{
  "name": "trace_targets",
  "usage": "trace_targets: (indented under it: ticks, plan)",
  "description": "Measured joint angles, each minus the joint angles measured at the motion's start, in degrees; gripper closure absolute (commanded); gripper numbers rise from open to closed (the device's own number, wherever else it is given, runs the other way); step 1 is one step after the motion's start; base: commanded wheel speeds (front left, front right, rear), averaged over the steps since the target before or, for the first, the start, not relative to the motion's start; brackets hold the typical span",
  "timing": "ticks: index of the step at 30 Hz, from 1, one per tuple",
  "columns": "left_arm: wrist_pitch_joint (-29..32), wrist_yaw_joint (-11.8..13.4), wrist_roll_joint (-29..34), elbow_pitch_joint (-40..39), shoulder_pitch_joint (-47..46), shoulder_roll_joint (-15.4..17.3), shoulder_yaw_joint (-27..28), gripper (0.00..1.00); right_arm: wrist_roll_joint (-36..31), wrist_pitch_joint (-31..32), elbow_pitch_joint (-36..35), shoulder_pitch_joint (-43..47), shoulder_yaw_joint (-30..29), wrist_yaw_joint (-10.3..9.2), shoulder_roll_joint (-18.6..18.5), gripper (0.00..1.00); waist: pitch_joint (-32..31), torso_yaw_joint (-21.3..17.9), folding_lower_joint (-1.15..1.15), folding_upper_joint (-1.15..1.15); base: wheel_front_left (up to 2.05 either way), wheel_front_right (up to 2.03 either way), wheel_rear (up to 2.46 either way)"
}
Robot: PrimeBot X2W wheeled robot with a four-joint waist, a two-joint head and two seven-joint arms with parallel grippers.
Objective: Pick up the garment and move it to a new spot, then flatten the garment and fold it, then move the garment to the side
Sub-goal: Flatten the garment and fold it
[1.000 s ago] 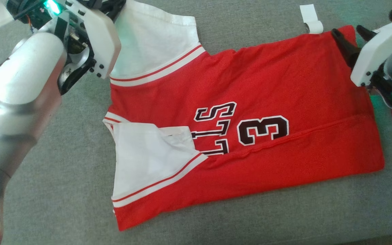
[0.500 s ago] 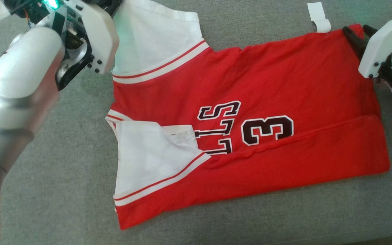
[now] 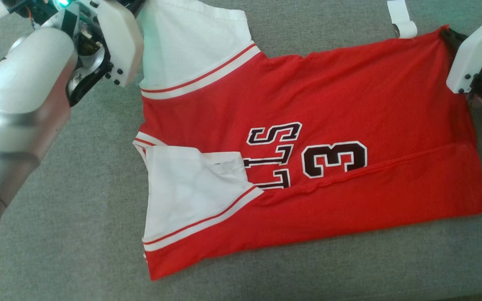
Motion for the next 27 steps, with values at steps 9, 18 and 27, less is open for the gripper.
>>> trace_targets:
  ticks: [9, 18, 27]
  plan:
    - [-10.6, 0.6, 1.9, 2.3, -1.9, 0.0, 0.1, 1.00, 3.7, -5.8, -0.2, -2.3, 0.6, 0.00, -0.8, 1.00, -0.8, -0.2, 0.00, 0.00, 0.00, 0.00, 0.00]
    - [-15.3, 0.6, 2.4, 1.5, -1.2, 0.9, 0.0, 1.00, 9.5, -10.2, -6.4, 0.7, 0.9, 0.00, -5.3, 1.00, -4.9, 0.5, -0.01, 0.00, 0.00, 0.00, 0.00]
    - [-16.4, 3.4, -1.3, -7.2, 13.6, 5.6, -0.8, 1.00, 12.6, -13.4, -8.3, 12.1, 2.4, 0.00, -6.3, 1.00, -11.8, 1.5, -0.02, 0.00, 0.00, 0.00, 0.00]
